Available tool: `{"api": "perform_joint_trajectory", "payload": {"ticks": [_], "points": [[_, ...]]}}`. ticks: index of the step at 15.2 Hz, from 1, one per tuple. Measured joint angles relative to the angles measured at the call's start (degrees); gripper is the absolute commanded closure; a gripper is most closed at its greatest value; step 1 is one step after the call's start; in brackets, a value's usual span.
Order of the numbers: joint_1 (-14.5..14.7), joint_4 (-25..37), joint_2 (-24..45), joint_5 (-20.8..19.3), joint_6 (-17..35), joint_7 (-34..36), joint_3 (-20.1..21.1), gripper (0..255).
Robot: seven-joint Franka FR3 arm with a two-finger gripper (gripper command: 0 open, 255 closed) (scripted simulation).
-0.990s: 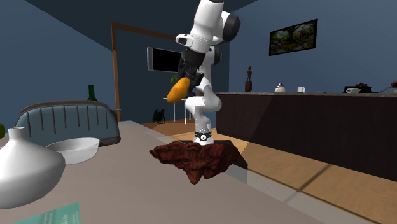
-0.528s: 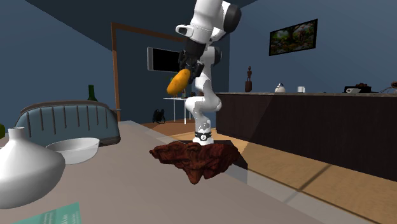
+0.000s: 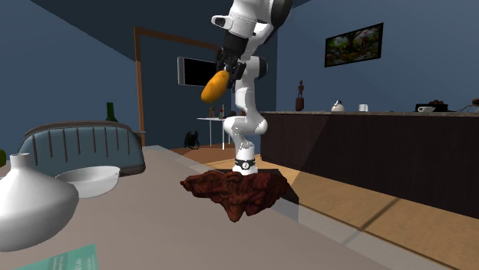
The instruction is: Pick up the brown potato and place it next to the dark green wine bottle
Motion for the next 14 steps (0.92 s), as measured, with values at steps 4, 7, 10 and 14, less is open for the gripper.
{"api": "perform_joint_trajectory", "payload": {"ticks": [4, 7, 10, 14], "points": [[0.6, 5.9, 2.1, -1.3, -3.8, -1.2, 0.2, 255], [1.1, 11.0, 4.0, -2.7, -6.8, -2.5, 0.4, 255], [0.0, 8.7, 1.8, -2.8, -6.2, -4.1, -0.2, 255], [-3.3, -1.3, -5.9, -2.9, -1.8, -8.5, -2.6, 255]]}}
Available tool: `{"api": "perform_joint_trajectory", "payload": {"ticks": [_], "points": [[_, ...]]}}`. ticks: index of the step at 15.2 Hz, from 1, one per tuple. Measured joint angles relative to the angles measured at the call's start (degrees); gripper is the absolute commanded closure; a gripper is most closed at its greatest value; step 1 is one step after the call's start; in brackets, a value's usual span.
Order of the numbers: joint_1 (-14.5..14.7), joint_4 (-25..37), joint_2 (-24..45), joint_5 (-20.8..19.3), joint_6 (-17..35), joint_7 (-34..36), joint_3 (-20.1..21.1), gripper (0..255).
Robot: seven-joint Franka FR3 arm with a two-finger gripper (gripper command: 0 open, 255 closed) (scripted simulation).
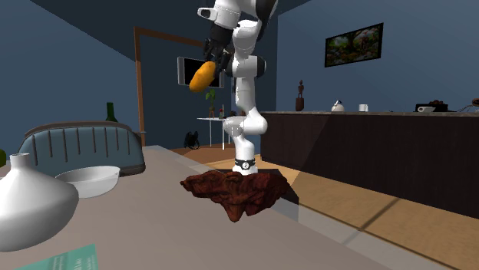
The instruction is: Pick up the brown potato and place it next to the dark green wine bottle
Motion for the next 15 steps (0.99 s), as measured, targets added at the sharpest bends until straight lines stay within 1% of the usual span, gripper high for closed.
{"api": "perform_joint_trajectory", "payload": {"ticks": [2, 3, 5, 6, 8, 12, 15], "points": [[-1.3, -4.6, -3.8, -0.3, 1.9, -2.3, -1.3, 255], [-1.9, -5.7, -4.8, -0.7, 2.5, -3.6, -2.1, 255], [-2.7, -10.0, -7.7, -0.8, 4.6, -4.8, -3.2, 255], [-3.4, -10.7, -8.4, -1.4, 5.4, -6.5, -4.2, 255], [-4.6, -14.8, -12.0, -2.4, 7.3, -9.3, -6.0, 255], [-6.4, -20.9, -17.1, -4.5, 10.9, -14.2, -9.7, 255], [-7.8, -22.1, -18.8, -6.4, 12.6, -18.3, -12.4, 255]]}}
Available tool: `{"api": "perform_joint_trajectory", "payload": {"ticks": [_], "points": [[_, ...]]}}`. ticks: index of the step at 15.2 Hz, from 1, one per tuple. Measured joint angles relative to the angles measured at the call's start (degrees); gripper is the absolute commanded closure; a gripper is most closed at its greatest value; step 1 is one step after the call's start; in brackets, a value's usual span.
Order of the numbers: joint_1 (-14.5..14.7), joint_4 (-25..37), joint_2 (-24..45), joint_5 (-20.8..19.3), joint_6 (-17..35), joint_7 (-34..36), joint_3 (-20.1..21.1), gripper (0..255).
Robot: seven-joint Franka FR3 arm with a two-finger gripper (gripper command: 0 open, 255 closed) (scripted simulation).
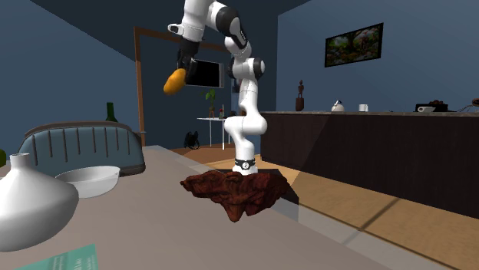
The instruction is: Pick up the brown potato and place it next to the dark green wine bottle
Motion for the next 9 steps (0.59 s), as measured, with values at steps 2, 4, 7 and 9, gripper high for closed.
{"api": "perform_joint_trajectory", "payload": {"ticks": [2, 4, 7, 9], "points": [[-0.8, -2.4, -1.8, -1.1, 1.9, -2.1, -1.9, 255], [-1.8, -3.7, -3.2, -2.5, 3.5, -4.8, -4.0, 255], [-3.0, -4.9, -4.5, -4.4, 5.8, -8.4, -6.9, 255], [-3.9, -5.3, -5.0, -5.6, 7.4, -10.9, -9.1, 255]]}}
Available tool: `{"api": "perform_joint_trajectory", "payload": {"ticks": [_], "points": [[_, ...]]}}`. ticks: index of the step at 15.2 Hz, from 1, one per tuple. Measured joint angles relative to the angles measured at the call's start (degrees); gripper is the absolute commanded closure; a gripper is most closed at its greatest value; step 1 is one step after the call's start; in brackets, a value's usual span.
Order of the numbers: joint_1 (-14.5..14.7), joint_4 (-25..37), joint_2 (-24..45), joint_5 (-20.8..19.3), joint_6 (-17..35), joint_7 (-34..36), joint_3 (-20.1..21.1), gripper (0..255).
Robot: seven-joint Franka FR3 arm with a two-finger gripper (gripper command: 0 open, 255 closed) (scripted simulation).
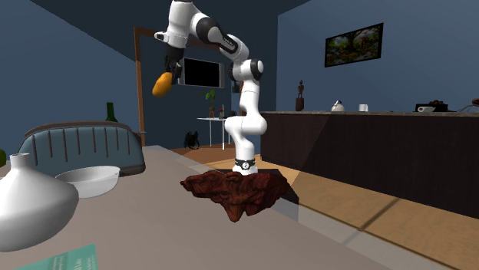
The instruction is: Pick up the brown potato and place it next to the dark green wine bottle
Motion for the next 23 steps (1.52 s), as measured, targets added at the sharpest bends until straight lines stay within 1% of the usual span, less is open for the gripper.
{"api": "perform_joint_trajectory", "payload": {"ticks": [4, 12, 16, 17, 18, 20, 23], "points": [[-1.7, -1.2, -0.8, -2.3, 4.0, -4.7, -4.6, 255], [-4.5, 1.4, 1.6, -4.7, 11.7, -14.5, -14.2, 255], [-5.6, 3.8, 4.2, -4.5, 16.0, -19.6, -19.6, 255], [-5.7, 4.8, 5.4, -4.1, 17.2, -21.0, -21.2, 255], [-5.9, 7.6, 8.3, -2.7, 18.9, -23.4, -24.0, 255], [-6.4, 6.7, 8.5, -2.7, 20.9, -24.5, -25.4, 255], [-6.6, 4.4, 8.0, -3.2, 22.7, -23.5, -25.7, 255]]}}
